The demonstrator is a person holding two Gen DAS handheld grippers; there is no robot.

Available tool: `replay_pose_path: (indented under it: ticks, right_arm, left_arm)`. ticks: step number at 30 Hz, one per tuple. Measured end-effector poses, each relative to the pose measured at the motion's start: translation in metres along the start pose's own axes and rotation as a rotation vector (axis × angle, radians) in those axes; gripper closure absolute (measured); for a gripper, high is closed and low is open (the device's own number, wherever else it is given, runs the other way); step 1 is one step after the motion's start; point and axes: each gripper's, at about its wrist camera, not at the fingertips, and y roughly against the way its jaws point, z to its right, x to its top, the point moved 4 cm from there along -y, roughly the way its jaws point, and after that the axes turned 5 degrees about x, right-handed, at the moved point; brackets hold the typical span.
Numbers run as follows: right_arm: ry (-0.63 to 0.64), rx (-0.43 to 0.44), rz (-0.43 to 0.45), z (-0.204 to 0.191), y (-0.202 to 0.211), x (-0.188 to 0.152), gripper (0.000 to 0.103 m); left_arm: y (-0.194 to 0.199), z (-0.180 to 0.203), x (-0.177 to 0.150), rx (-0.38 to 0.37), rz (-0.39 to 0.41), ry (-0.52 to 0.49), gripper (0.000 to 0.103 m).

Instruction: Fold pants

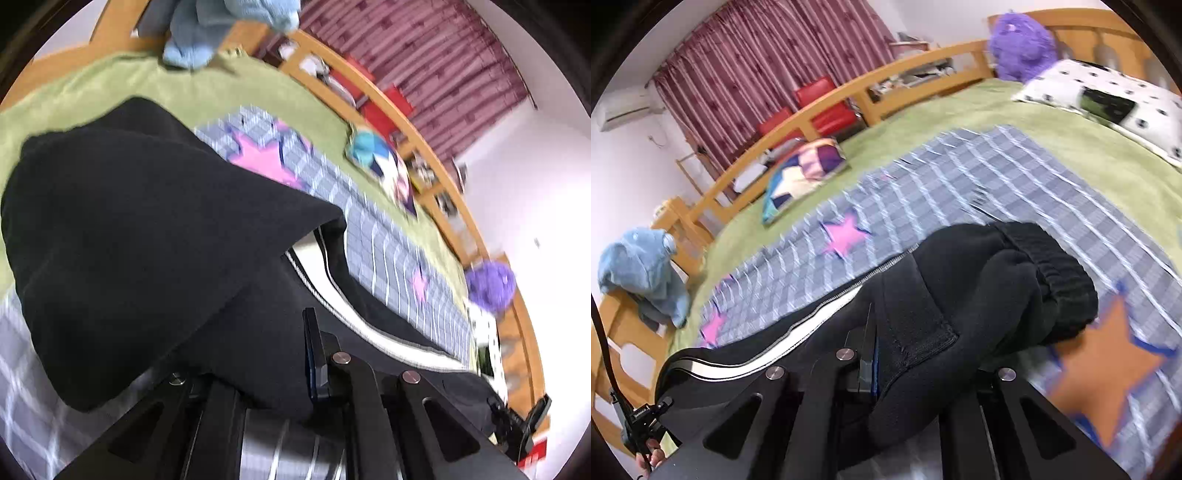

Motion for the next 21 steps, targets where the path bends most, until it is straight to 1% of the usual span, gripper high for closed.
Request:
replay_pose_path:
  ticks: [2,4,6,8,9,11,12,13,14,15,16,18,20,21]
  right_arm:
    - [-0.003,-0.025,-0.022,0.022,0.017,-0.020,0.095]
    - [-0.013,-0.046,-0.048,0.039,0.022,-0.039,0.095]
    - [-0.036,-0.052,-0.077,0.053,0.024,-0.063,0.094]
    - [-0.058,-0.052,-0.114,0.061,0.017,-0.081,0.090]
    - [-0.069,-0.054,-0.123,0.065,0.015,-0.088,0.088]
    - [-0.092,-0.049,-0.131,0.071,0.018,-0.103,0.079]
    - [-0.098,-0.043,-0.130,0.074,0.021,-0.108,0.076]
    - [-0.105,-0.037,-0.122,0.078,0.027,-0.113,0.068]
    - [-0.109,-0.041,-0.106,0.081,0.035,-0.115,0.060]
    - [-0.114,-0.042,-0.090,0.084,0.042,-0.116,0.057]
    - [-0.120,-0.037,-0.076,0.088,0.049,-0.117,0.051]
    - [-0.150,-0.018,-0.039,0.099,0.063,-0.116,0.040]
    - [-0.186,-0.026,-0.004,0.110,0.065,-0.107,0.036]
    - [-0.205,-0.017,0.004,0.114,0.063,-0.103,0.036]
  left_arm:
    - [0.002,-0.007,-0.024,0.003,-0.026,-0.008,0.093]
    - [0.003,-0.014,-0.037,0.004,-0.039,0.006,0.093]
    - [0.003,-0.017,-0.042,0.001,-0.052,0.012,0.092]
    - [-0.004,-0.022,-0.044,0.010,-0.072,0.005,0.091]
    - [-0.003,-0.026,-0.049,0.020,-0.085,0.004,0.089]
    - [-0.005,-0.030,-0.056,0.064,-0.101,0.001,0.085]
    - [-0.001,-0.033,-0.065,0.084,-0.096,-0.013,0.079]
    - [0.002,-0.033,-0.065,0.108,-0.089,-0.039,0.069]
    - [0.007,-0.032,-0.066,0.131,-0.080,-0.064,0.064]
    - [0.011,-0.032,-0.067,0.146,-0.071,-0.083,0.056]
    - [0.016,-0.031,-0.068,0.154,-0.062,-0.097,0.053]
    - [0.023,-0.028,-0.067,0.157,-0.048,-0.107,0.051]
    - [0.028,-0.024,-0.065,0.160,-0.042,-0.104,0.048]
    - [0.029,-0.022,-0.065,0.160,-0.039,-0.102,0.047]
